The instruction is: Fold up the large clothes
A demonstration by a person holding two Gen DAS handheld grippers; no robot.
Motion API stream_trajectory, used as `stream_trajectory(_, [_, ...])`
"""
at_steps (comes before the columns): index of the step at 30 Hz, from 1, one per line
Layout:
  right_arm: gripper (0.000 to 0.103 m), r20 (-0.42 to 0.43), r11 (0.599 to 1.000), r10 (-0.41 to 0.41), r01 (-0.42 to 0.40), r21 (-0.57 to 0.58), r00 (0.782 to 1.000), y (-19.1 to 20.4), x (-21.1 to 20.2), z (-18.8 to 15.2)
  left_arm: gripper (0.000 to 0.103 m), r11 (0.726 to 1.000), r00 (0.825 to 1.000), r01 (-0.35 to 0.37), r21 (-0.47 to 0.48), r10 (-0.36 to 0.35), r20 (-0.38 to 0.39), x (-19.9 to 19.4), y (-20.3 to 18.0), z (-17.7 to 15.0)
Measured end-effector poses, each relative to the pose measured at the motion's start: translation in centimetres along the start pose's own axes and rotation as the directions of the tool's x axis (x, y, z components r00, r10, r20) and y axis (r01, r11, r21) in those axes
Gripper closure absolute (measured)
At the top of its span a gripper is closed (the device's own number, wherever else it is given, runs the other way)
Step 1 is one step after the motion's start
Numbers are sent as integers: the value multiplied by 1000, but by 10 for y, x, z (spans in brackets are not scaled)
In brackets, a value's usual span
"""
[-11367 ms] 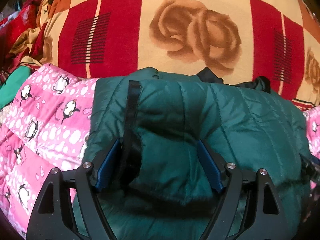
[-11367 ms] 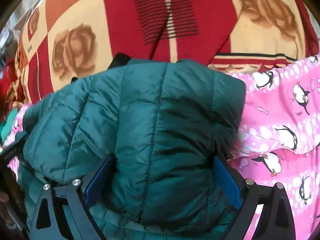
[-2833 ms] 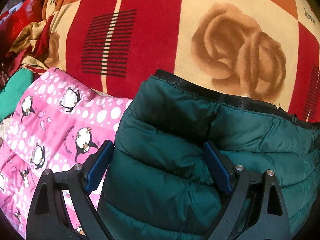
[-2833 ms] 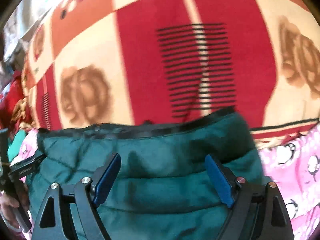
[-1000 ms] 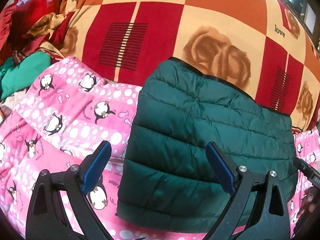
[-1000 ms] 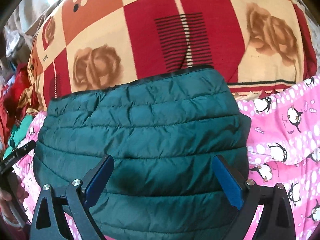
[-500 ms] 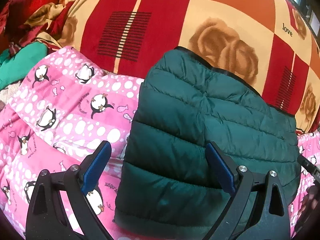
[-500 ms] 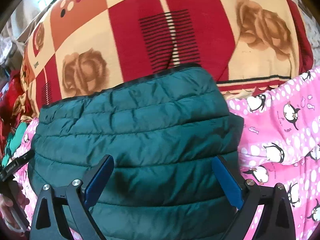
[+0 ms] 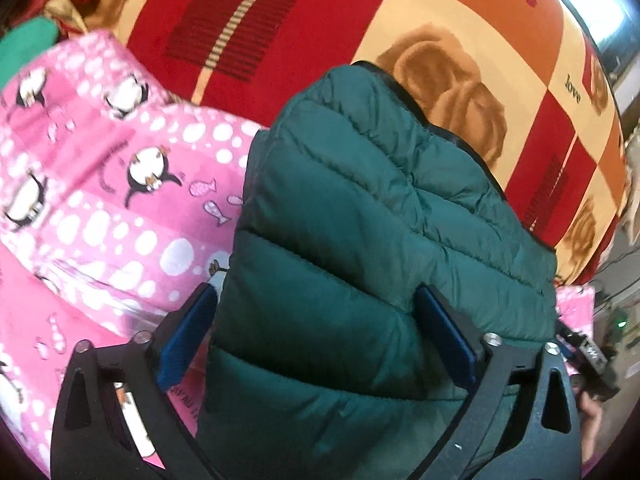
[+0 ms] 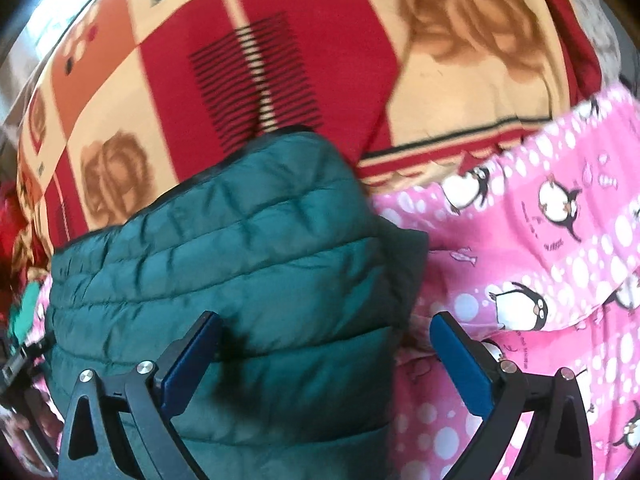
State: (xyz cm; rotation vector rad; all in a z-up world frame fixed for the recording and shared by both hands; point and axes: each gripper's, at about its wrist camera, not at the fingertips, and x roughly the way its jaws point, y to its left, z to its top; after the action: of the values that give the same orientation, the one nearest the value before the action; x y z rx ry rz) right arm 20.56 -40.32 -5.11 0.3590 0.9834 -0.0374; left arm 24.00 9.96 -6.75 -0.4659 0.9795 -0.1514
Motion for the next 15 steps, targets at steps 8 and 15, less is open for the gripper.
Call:
stream_trajectory(8, [0, -62, 987, 138, -132, 93, 989, -36, 32, 9, 0, 996, 996, 80, -37, -81, -35, 13, 5, -1])
stream_trajectory(15, [0, -120, 970, 237, -228, 87, 964, -39, 60, 20, 0, 997, 996, 80, -9, -80, -40, 20, 0, 5])
